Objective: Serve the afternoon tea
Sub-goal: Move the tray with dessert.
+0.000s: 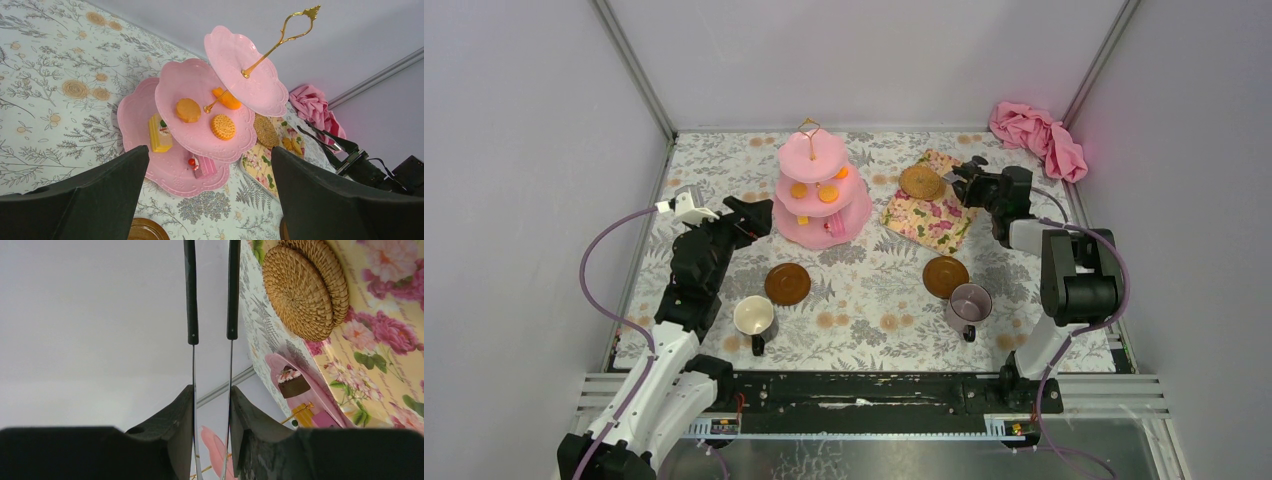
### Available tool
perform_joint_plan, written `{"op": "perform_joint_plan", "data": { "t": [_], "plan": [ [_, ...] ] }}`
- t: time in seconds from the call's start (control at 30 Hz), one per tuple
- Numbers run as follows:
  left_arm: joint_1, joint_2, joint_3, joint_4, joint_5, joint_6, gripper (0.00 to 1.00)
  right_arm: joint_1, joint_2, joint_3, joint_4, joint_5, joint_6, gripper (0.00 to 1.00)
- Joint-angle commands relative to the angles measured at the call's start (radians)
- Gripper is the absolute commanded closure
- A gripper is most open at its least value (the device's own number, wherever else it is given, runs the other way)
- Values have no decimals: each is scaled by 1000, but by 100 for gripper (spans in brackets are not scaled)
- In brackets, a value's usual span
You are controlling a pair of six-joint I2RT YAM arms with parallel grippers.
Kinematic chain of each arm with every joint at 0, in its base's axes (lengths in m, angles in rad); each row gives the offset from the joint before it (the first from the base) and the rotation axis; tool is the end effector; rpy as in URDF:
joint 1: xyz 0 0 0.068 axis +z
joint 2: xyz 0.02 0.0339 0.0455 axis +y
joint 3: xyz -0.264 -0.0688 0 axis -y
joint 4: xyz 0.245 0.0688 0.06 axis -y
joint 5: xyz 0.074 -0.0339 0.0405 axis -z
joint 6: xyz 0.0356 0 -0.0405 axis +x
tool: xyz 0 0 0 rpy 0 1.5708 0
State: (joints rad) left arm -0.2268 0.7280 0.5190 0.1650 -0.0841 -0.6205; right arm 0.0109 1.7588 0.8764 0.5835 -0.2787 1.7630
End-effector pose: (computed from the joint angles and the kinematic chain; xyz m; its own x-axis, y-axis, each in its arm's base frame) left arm 0.1804 -0.0386 0.2922 -0.1176 -0.5675 -0.8149 0.0908 0.8111 -0.5779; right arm 0.3746 0.0139 0.1899 -0.2121 0.9415 0.2621 0.3412 -0.1799 0.9226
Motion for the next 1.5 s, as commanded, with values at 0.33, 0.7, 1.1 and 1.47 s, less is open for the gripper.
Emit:
{"op": "perform_joint_plan", "data": {
  "t": [0.33, 0.7, 1.1, 1.47],
  "plan": [
    [10, 0, -7, 71, 22, -8, 0, -19, 13, -59, 146, -14, 46, 70],
    [10, -7, -7, 71, 23, -9, 0, -19, 9, -113, 188, -12, 70, 70],
    [10, -10, -9, 73, 21, -14, 0, -13, -13, -161, 213, -26, 83, 70],
    [12, -12, -6, 81, 21, -14, 0, 41, -74, -203, 204, 5, 87, 70]
  ]
}}
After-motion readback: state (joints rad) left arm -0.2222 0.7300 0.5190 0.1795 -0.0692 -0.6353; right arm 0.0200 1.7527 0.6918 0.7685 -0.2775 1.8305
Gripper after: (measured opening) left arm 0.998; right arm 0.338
